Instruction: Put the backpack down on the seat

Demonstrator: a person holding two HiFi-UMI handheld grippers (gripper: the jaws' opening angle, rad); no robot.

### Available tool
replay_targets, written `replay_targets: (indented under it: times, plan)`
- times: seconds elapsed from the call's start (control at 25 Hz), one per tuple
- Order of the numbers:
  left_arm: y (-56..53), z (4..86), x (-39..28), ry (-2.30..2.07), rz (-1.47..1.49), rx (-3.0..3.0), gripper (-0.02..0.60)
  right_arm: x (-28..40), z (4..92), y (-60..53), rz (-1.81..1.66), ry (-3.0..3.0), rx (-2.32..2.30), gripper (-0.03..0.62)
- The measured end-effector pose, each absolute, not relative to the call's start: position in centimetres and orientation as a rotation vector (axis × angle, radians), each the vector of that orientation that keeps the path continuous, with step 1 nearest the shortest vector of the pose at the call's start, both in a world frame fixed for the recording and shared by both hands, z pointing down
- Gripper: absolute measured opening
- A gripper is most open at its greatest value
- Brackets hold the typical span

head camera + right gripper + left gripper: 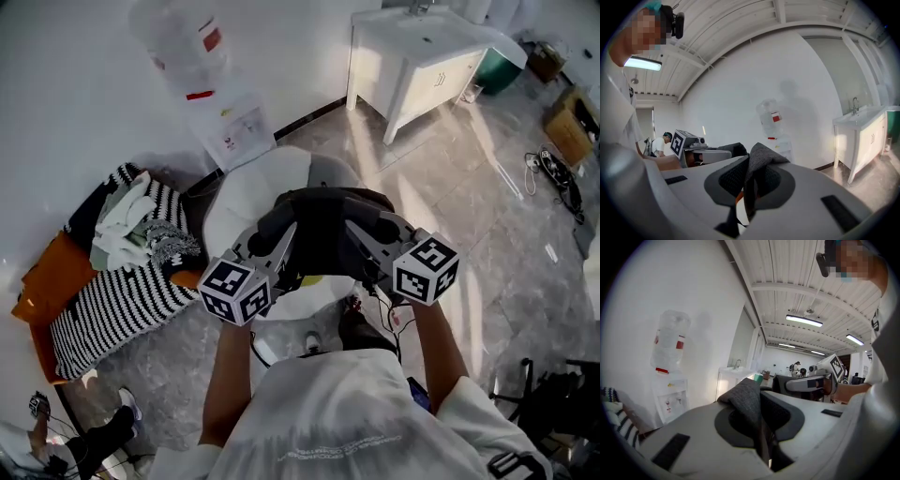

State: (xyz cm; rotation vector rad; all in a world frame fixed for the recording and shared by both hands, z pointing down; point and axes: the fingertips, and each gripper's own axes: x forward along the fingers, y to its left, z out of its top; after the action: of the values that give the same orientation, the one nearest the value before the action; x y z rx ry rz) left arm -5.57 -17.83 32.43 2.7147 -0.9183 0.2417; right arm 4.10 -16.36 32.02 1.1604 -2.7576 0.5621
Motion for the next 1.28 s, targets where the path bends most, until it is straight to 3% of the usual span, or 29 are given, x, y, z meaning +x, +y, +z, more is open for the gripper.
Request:
replay_targets:
  times: [0.64, 1.28]
  plan:
    - [-27.8, 39.7, -3.6, -0.998, 0.289, 2.542, 0.061, 6.4, 40.0, -27.5, 0.669, -2.691, 0.976, 0.032]
    - [-36.5, 52.3, -0.7, -1.01, 0.318, 2.371, 0.061, 9.4, 54.1, -35.9, 0.863, -2.61, 0.86, 0.032]
